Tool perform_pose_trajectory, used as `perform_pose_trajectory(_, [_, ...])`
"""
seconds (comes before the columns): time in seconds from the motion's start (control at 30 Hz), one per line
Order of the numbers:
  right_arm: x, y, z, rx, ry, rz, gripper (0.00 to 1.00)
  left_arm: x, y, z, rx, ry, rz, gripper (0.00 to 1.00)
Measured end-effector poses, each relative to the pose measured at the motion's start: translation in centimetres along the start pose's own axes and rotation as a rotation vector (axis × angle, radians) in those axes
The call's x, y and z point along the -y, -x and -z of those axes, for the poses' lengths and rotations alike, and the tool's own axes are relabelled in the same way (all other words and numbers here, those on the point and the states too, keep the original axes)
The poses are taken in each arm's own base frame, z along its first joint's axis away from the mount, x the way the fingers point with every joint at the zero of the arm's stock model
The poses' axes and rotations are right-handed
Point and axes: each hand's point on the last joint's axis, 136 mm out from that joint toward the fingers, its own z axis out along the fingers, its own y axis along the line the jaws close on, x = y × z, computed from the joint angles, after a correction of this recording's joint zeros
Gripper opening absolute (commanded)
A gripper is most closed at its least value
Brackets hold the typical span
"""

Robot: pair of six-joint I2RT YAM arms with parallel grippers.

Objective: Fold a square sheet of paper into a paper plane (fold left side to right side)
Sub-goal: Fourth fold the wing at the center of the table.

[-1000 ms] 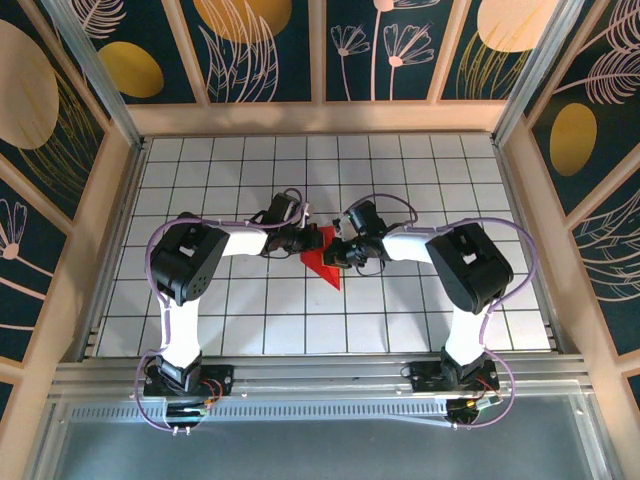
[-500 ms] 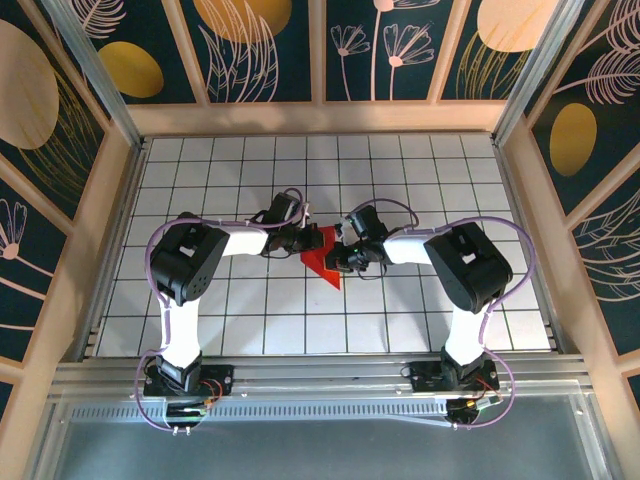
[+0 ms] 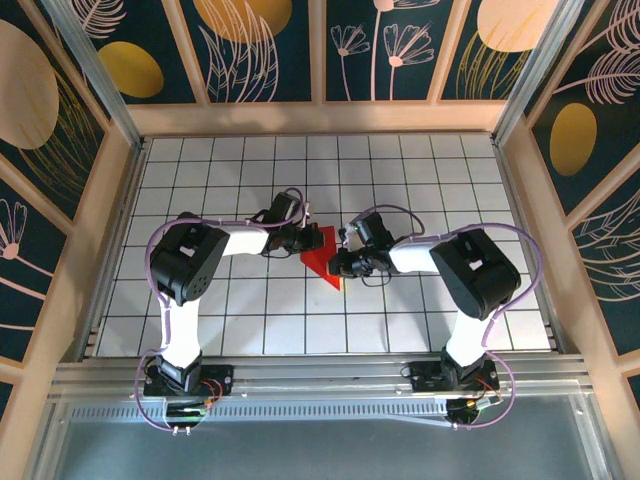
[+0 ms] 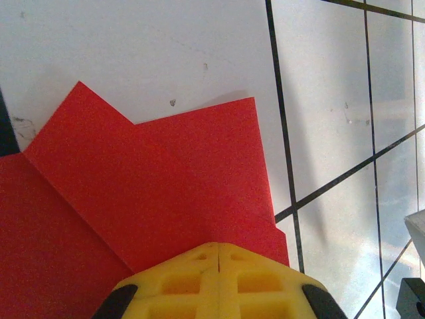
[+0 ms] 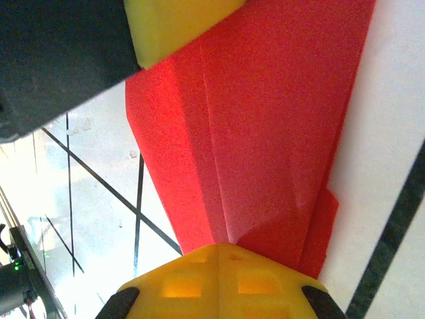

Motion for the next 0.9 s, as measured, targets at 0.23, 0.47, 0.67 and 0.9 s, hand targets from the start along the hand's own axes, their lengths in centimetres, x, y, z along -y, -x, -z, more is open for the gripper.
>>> perform_pose_trajectory(0.23, [0.1, -0.7, 0.2, -0.001, 0.001, -0.002, 0.00, 0.0, 0.0, 0.0, -0.002, 0.005, 0.002, 0.00])
perform_pose_trajectory(0.47, [0.2, -1.5, 0.6, -0.007, -0.002, -0.004, 0.00, -0.1, 0.0, 0.0, -0.003, 0.010, 0.003, 0.00])
perform_pose_trajectory(0.67, [0.3, -1.9, 0.8, -0.014, -0.011, -0.007, 0.00, -0.1, 0.0, -0.1, -0.004, 0.014, 0.004, 0.00])
perform_pose_trajectory(0.9, [0.5, -2.4, 1.0, -0.028, -0.027, -0.017, 0.00, -0.1, 0.0, -0.1, -0.007, 0.020, 0.005, 0.00])
